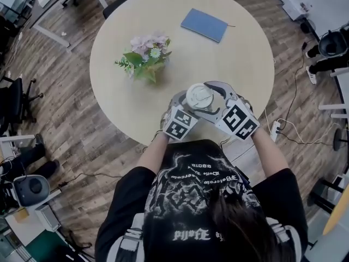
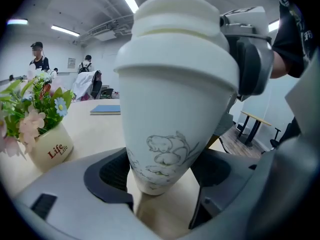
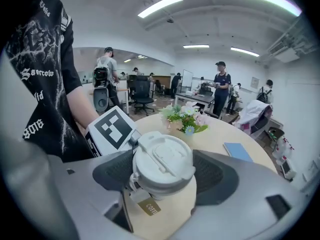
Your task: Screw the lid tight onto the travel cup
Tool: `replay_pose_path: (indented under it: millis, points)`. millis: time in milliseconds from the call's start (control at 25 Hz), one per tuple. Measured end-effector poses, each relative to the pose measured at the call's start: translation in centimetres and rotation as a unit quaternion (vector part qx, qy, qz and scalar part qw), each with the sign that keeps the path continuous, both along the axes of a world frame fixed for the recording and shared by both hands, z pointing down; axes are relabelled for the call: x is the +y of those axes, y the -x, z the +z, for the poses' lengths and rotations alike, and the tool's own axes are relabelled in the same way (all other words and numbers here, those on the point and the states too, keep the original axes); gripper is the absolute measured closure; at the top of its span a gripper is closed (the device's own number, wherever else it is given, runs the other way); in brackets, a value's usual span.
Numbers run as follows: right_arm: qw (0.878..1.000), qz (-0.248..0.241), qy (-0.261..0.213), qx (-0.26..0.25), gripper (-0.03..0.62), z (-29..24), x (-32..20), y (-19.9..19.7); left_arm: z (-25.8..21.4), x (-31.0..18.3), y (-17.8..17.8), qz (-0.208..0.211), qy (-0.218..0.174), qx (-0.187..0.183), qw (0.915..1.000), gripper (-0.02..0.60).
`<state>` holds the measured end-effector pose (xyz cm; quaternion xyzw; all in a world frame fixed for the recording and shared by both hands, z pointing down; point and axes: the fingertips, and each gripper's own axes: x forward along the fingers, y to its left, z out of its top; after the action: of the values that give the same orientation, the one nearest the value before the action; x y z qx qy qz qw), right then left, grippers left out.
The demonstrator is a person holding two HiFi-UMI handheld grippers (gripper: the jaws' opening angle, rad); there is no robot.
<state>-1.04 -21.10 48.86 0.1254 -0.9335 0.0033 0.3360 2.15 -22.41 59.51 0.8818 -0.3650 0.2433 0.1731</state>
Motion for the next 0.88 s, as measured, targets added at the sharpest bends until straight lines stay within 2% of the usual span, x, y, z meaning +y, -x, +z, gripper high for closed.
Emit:
replay_pose_path:
  millis: [320,400,480,560,680,760,880]
  points:
    - [0.993,0.104,-0.004,-0.05,0.217,-0.2,-0.5,-0.1,0.2,-0.2,-0.2,-0.005,-0.006,-0.011,0.9999,0.195]
    - [0.992,0.116,-0.004,-0.058,0.217,-0.3,-0.4,-0.1,0.1,-0.2,-0.2,0.001,-0.009,-0.008,0.9999,0.194]
    - [0.992,0.108,0.0,-0.059,0.216,-0.3,-0.5,0.0,0.1,-0.2,-0.2,0.013,-0.013,-0.001,0.9998,0.195]
    - [0.996,0.078,0.007,-0.05,0.212,-0.2,-0.7,0.0,0.1,-0.4,-0.1,0.018,-0.01,0.008,0.9997,0.194]
    - [1.0,-0.008,0.006,0.006,0.19,0.3,-0.4,-0.2,0.2,-0.3,0.0,0.038,-0.003,0.01,0.9992,0.194]
    - [0.996,-0.07,-0.006,0.051,0.152,0.7,-0.3,-0.6,0.4,-0.1,-0.1,0.063,-0.006,0.003,0.998,0.194]
    - [0.984,-0.148,-0.03,0.09,0.141,0.8,-0.4,-0.6,0.4,0.1,-0.1,0.095,-0.012,-0.003,0.9954,0.193]
